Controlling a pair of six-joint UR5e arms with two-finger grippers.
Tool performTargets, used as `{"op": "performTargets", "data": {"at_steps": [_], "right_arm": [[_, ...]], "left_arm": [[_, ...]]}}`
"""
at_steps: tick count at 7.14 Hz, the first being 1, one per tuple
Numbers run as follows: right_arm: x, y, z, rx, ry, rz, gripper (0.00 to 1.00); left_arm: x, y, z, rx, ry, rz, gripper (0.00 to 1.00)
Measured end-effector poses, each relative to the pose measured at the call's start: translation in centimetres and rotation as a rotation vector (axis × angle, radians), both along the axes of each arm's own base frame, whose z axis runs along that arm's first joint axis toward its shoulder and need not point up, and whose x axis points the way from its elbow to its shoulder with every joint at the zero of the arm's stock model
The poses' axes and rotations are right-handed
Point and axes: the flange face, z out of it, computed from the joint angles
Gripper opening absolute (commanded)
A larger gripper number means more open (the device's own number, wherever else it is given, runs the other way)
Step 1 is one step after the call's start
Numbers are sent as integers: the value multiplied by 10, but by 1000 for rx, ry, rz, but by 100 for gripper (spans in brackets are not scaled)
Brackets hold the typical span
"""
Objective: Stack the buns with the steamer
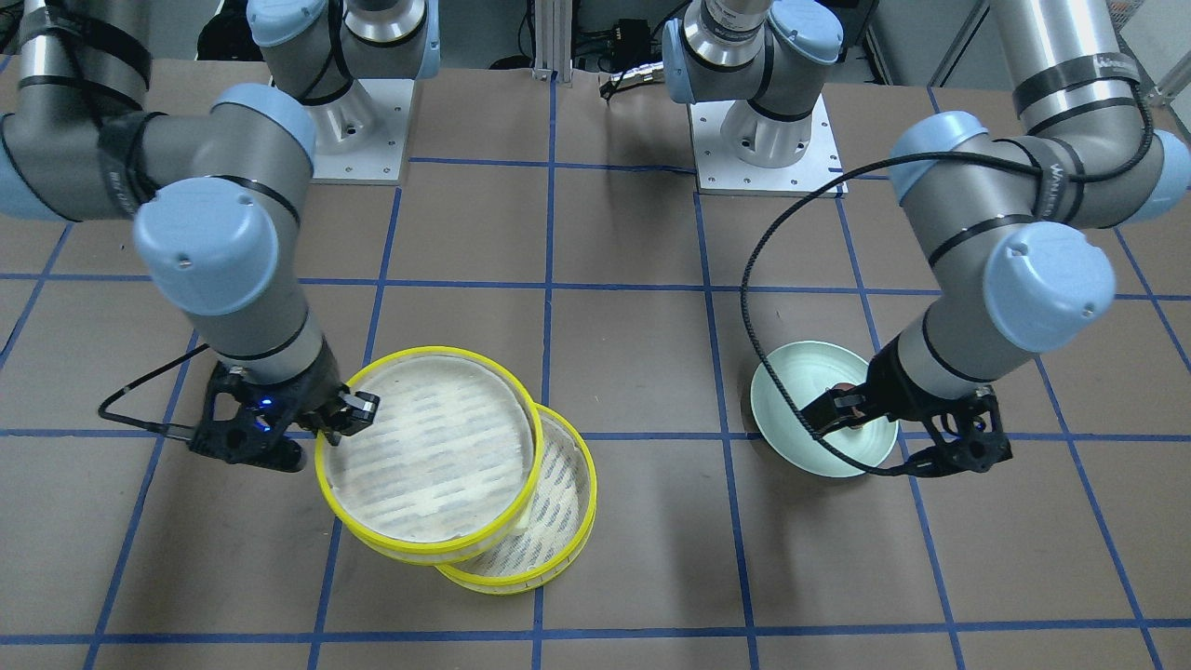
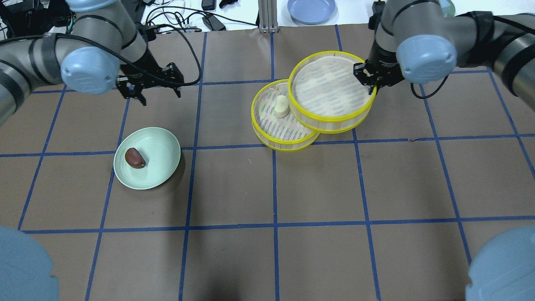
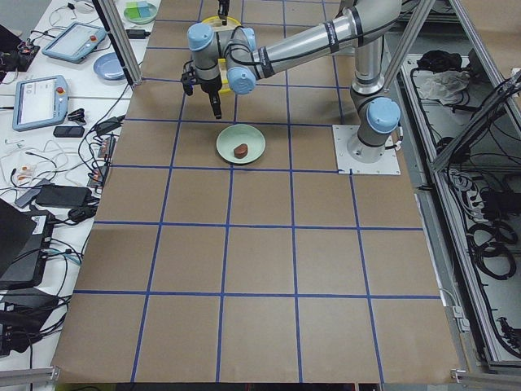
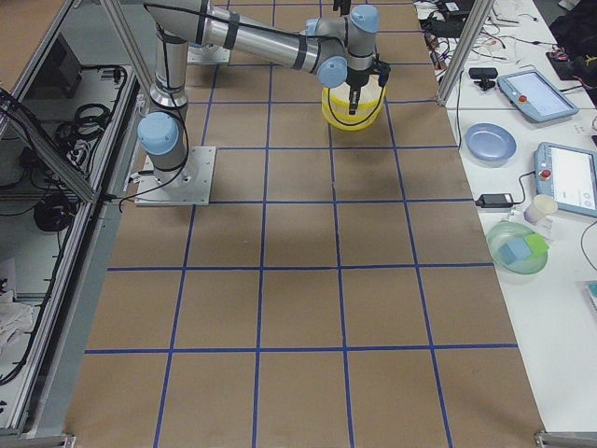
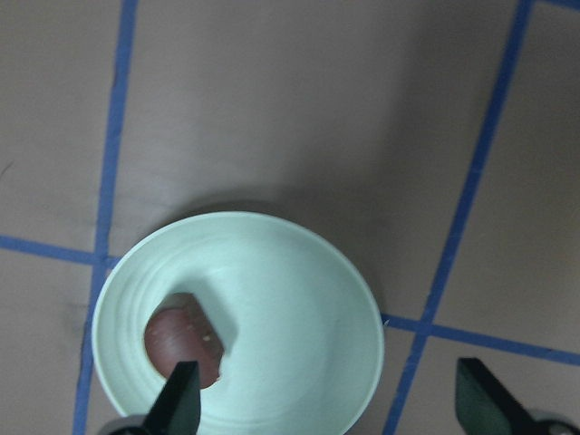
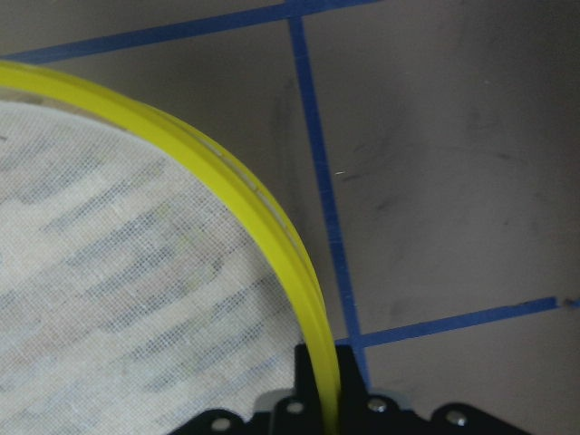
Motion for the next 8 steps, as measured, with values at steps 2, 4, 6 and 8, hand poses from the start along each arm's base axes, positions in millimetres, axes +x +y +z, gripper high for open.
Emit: {"op": "performTargets", "data": {"at_steps": [2,4,6,8], "right_arm": [[44,3,-15,-32,-11,-26,0],[52,-1,-29,-38,-5,-17,0],[42,-7,-34,-35,-1,2,0],[37,-10,-39,-26,-10,1,0]], "left_arm": [[45,16,-36,119,22,131,100],[50,28,-77,210,14,306,100],[52,28,-110,254,8,341,100],[53,24,-136,275,9,335,100]]}}
